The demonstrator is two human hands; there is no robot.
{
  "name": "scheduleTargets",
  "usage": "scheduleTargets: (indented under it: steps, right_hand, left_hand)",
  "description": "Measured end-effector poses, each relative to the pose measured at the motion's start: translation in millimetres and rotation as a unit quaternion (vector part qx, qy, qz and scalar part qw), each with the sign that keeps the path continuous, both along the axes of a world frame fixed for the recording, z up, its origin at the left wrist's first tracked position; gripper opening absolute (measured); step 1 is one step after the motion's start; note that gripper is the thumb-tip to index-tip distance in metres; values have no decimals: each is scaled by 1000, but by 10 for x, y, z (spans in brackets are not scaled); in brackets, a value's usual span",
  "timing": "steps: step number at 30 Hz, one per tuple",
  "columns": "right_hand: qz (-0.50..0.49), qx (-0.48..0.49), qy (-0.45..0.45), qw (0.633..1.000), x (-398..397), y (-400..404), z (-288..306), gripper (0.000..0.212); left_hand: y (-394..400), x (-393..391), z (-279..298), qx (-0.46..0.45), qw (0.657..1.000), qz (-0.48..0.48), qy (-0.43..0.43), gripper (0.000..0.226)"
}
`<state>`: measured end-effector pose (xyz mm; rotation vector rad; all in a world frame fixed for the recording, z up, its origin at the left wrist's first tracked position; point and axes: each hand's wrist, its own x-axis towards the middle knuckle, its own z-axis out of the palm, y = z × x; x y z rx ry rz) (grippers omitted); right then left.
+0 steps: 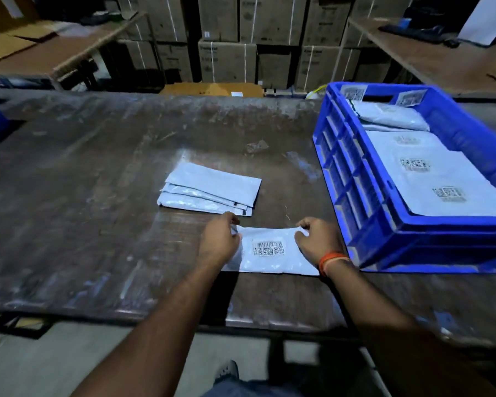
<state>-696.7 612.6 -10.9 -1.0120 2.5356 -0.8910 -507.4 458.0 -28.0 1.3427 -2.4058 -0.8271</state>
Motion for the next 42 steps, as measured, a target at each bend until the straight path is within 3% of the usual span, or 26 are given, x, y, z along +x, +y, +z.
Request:
scheduleTargets:
  steps: [6, 10, 13, 17, 21, 25, 28, 31, 33, 38, 42]
  right_hand:
    - [-105, -5, -35, 994, 48, 230, -32, 8]
    - [-192, -61, -62, 978, 120, 472, -33, 4]
    - [-204, -72, -70, 974, 330, 561, 12, 13]
    - [-136, 0, -89, 987, 618, 635, 91, 18]
    - [-27, 0, -181, 983, 884, 656, 132, 10]
    - [81, -32, -365, 927, 1008, 644, 100, 18]
    - [123, -11, -415, 902, 1025, 647, 149, 27]
    - [24, -83, -404, 911, 899, 661, 74, 27]
    - [-19, -103, -373, 922, 794, 655, 60, 20]
    - [-56, -150, -317, 935, 631, 538, 10, 14]
    - [-20, -148, -98, 984, 597, 463, -127, 25]
  left_hand:
    - [116, -218, 157, -36, 999, -21, 23, 52]
    - [214, -379, 374, -65, 993, 91, 25, 45]
    - [382, -392, 417, 11, 985, 163, -59, 49]
    - [617, -372, 357, 99, 975, 161, -118, 66]
    - [558, -470, 440, 48, 995, 28, -88, 51]
    - [510, -502, 550, 122, 983, -135, 9, 55]
    - [437, -432, 452, 38, 991, -132, -3, 55]
    - [477, -239, 280, -29, 975, -163, -149, 100]
    - [566, -102, 210, -52, 959, -205, -189, 120]
    - [345, 16, 131, -101, 928, -297, -199, 111]
    - [265, 125, 156, -105, 930, -311, -165, 91]
